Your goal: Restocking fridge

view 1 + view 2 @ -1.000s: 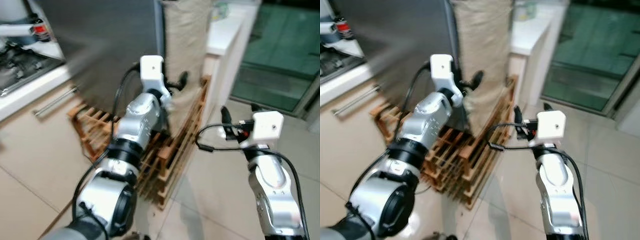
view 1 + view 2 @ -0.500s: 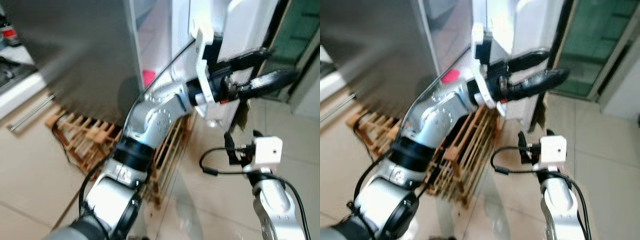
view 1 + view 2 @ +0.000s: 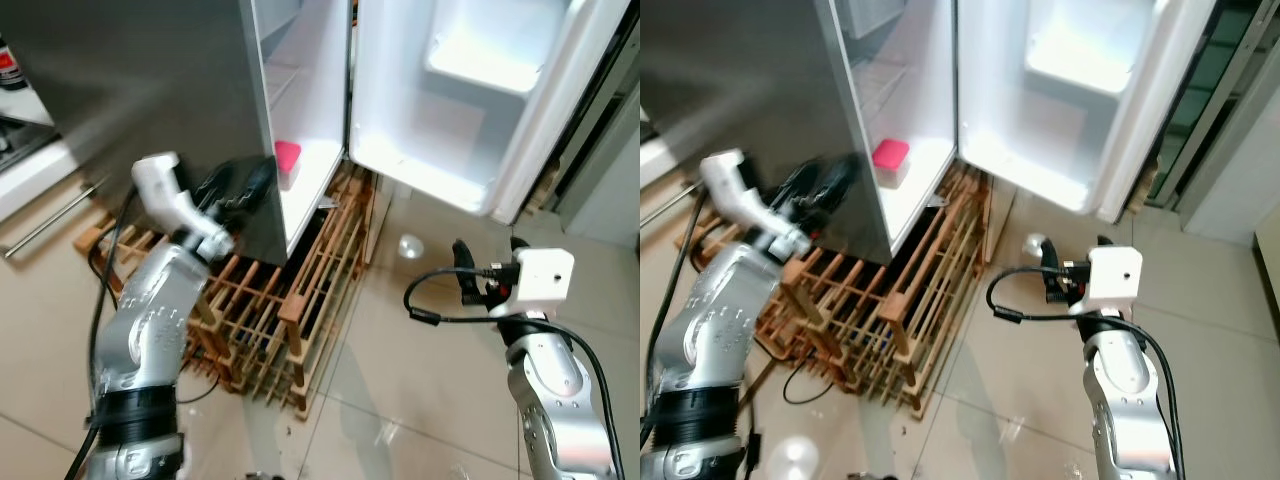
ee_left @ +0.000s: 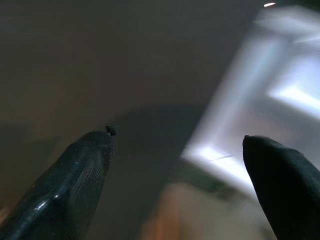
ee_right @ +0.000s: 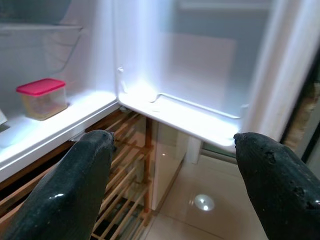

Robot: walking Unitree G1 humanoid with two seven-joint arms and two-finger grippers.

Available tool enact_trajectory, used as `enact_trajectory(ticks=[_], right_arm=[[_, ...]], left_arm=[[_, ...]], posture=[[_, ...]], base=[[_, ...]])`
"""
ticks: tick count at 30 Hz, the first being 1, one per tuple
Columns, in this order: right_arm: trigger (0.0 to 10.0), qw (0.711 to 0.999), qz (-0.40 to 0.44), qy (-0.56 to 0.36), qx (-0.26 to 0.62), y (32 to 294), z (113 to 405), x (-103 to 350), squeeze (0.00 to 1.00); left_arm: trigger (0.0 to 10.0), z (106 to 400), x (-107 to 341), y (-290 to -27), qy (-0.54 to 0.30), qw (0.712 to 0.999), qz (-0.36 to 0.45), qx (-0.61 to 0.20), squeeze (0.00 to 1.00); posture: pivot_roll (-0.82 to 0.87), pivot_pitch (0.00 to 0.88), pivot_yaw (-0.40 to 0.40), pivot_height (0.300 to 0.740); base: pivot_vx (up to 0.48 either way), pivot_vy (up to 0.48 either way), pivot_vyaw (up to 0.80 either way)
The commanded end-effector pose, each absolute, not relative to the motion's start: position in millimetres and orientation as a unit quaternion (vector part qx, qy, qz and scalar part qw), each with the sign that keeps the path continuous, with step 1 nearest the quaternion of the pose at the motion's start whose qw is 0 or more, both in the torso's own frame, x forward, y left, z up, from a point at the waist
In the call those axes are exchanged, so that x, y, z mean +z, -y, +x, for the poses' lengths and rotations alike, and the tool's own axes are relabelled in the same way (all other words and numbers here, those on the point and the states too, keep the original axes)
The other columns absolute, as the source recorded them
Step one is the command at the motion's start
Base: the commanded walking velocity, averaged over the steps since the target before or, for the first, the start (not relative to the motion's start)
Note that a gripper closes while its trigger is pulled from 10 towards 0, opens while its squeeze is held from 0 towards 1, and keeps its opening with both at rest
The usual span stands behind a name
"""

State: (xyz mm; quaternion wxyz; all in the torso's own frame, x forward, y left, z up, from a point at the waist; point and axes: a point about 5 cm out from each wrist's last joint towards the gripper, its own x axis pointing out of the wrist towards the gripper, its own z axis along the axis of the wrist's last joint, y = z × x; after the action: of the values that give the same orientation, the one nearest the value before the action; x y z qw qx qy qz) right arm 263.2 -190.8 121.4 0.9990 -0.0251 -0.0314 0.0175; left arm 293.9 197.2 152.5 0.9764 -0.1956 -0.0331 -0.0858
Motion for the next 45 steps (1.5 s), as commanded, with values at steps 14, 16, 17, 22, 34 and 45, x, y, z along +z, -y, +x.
enact_trajectory(ticks=[14,16,17,22,34,45], right_arm=[[10.0,0.999,-0.005,0.023,0.032,184,281,121,0.00],[10.0,0.999,-0.005,0.022,0.033,184,281,121,0.00],[10.0,0.999,-0.005,0.022,0.033,183,282,121,0.00],[10.0,0.998,-0.007,0.022,0.051,176,285,122,0.00],[10.0,0.997,0.005,0.015,0.076,165,288,120,0.00],[10.0,0.995,0.019,0.015,0.100,161,294,122,0.00]], left_arm=[[10.0,289,140,-196,-0.010,0.994,-0.098,0.056,0.00],[10.0,290,138,-195,-0.014,0.993,-0.100,0.056,0.00],[10.0,292,137,-194,-0.021,0.994,-0.092,0.055,0.00],[10.0,301,145,-181,-0.004,0.998,-0.055,0.028,0.00],[10.0,305,144,-172,0.002,0.999,-0.040,0.024,0.00],[10.0,303,129,-178,-0.029,0.997,-0.031,0.058,0.00]], posture=[[-0.08,0.000,0.039,0.740],[-0.09,0.000,0.045,0.740],[-0.10,0.000,0.046,0.740],[-0.11,0.000,0.052,0.740],[-0.10,0.000,0.042,0.740],[-0.09,0.000,0.038,0.740]], base=[[0.000,-0.377,0.56],[0.000,-0.480,0.66],[0.000,-0.386,0.64],[0.000,0.000,0.63],[0.000,0.000,0.58],[0.000,0.000,0.50]])
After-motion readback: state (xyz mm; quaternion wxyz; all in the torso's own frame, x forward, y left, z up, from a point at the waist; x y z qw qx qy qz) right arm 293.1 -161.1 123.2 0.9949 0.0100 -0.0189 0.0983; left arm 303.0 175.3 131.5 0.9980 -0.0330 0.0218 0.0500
